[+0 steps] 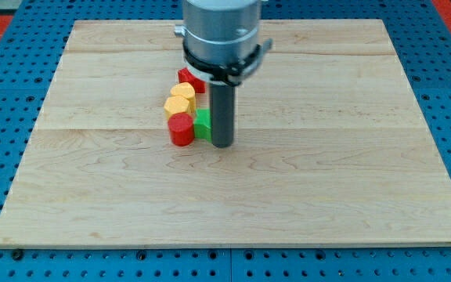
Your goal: Put the green star to the left of the red circle
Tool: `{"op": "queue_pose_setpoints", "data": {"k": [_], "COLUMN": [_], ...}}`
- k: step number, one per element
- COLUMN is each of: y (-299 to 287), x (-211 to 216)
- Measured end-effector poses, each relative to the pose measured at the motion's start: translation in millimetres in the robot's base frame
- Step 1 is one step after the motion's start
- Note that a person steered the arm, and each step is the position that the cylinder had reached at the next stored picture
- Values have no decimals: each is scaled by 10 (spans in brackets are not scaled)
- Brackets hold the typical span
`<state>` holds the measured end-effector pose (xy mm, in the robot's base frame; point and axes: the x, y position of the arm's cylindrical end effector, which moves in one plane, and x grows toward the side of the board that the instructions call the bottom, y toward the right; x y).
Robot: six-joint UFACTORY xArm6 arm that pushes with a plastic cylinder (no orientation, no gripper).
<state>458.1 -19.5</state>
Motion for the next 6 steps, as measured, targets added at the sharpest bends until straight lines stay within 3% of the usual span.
{"op": "queue_pose_setpoints", "data": {"k": [1,3,5,6], "y": [-172,-297,-1177,-1094], "x": [-425,-884,-500,-376]}}
